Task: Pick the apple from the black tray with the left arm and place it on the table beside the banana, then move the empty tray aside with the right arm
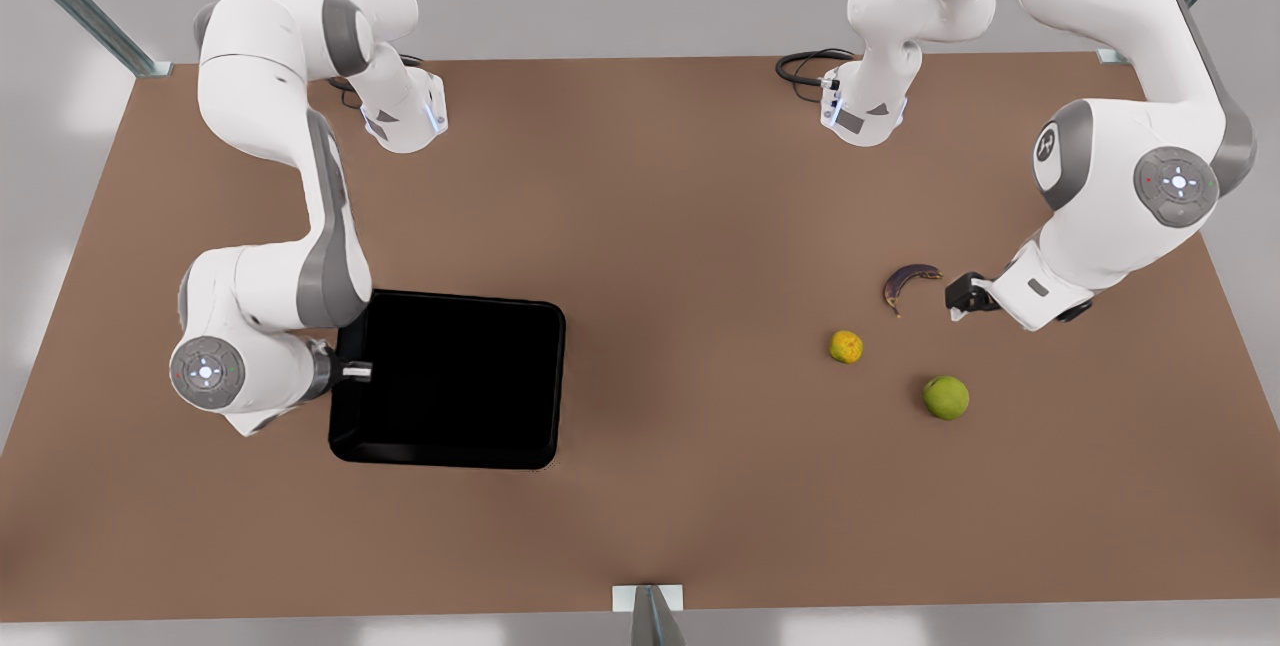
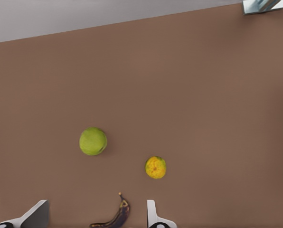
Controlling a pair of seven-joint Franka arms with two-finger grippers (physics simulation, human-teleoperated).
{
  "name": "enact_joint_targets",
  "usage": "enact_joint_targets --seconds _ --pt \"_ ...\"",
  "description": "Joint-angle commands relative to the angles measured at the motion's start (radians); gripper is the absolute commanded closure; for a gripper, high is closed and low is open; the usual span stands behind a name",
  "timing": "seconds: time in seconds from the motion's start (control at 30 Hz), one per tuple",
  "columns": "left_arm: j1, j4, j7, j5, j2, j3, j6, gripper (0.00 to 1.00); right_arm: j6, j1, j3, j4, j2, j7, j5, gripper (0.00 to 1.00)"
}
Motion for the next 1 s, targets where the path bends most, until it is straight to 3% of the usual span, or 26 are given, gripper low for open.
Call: enact_joint_targets --seconds 0.0,0.4,0.77,0.8,0.9,0.97 --pt "0.000 0.001 -0.004 0.007 0.000 0.000 0.005 0.00 -0.084 -0.001 -0.066 0.000 -0.001 -0.776 0.070 0.87" --pt "0.000 0.001 -0.010 0.007 0.001 0.001 0.005 0.00 -0.058 -0.037 -0.300 -0.030 0.037 -1.165 0.141 0.87" --pt "0.000 0.001 -0.010 0.007 0.012 0.001 0.019 0.00 0.114 -0.056 -0.311 -0.047 0.154 -1.182 0.170 0.82" --pt "0.000 0.001 -0.010 0.007 0.012 0.001 0.019 0.00 0.123 -0.056 -0.311 -0.047 0.154 -1.181 0.168 0.76" --pt "0.000 0.001 -0.010 0.007 0.012 0.001 0.019 0.00 0.126 -0.056 -0.311 -0.047 0.154 -1.173 0.170 0.28" --pt "0.000 0.001 -0.010 0.007 0.012 0.001 0.019 0.00 0.121 -0.054 -0.311 -0.047 0.152 -1.165 0.170 0.07"
